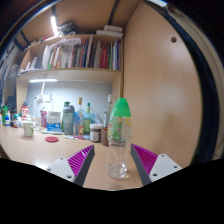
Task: Pour water
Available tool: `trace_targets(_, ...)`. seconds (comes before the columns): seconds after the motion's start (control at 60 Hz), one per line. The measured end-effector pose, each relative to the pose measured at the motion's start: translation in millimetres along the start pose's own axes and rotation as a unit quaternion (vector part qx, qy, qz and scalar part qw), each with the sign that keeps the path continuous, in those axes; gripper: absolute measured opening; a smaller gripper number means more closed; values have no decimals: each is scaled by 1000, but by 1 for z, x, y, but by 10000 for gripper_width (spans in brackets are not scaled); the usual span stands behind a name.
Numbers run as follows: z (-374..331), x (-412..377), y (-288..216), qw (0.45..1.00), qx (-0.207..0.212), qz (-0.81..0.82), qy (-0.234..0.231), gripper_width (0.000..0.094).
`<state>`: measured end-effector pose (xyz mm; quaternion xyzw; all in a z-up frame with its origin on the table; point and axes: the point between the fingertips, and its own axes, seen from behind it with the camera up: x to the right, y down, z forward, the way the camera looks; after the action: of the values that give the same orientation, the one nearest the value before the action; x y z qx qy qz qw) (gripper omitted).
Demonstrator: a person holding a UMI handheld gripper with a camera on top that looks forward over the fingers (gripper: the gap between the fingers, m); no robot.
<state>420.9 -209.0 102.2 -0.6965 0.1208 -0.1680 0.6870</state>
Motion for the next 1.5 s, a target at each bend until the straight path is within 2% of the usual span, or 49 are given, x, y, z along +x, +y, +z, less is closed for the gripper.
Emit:
trace_targets(0.117, 43, 15, 8, 1000, 1, 3, 15, 788)
trace_targets(0.133, 48, 17, 10, 1000, -2, 4, 16, 756)
trace_targets(0.2, 66, 14, 20, 1000, -15, 8, 7, 496)
trace_targets(0.317, 74, 7, 19, 1000, -8, 3, -6, 436)
trace_targets(0.45, 76, 7, 19, 1000, -3, 1, 4, 364)
trace_targets(0.55, 75, 1, 18, 1000, -5, -21, 9, 364)
trace_targets(0.65, 71, -26, 7, 999, -9, -41, -11, 365)
trace_targets(0.817, 74, -103, -70, 987, 41, -149, -44, 364)
trace_targets(0.95, 101, -186, -140, 950, 84, -295, -55, 364)
trace_targets(1.05, 131, -258, -160, 903, 93, -413, -72, 363)
trace_targets(1.15, 158, -320, -168, 829, 112, -545, -64, 362)
trace_targets(1.367, 199, -409, -174, 567, 185, -802, -27, 361)
trace_targets(1.5, 210, -437, -165, 448, 210, -869, -16, 362)
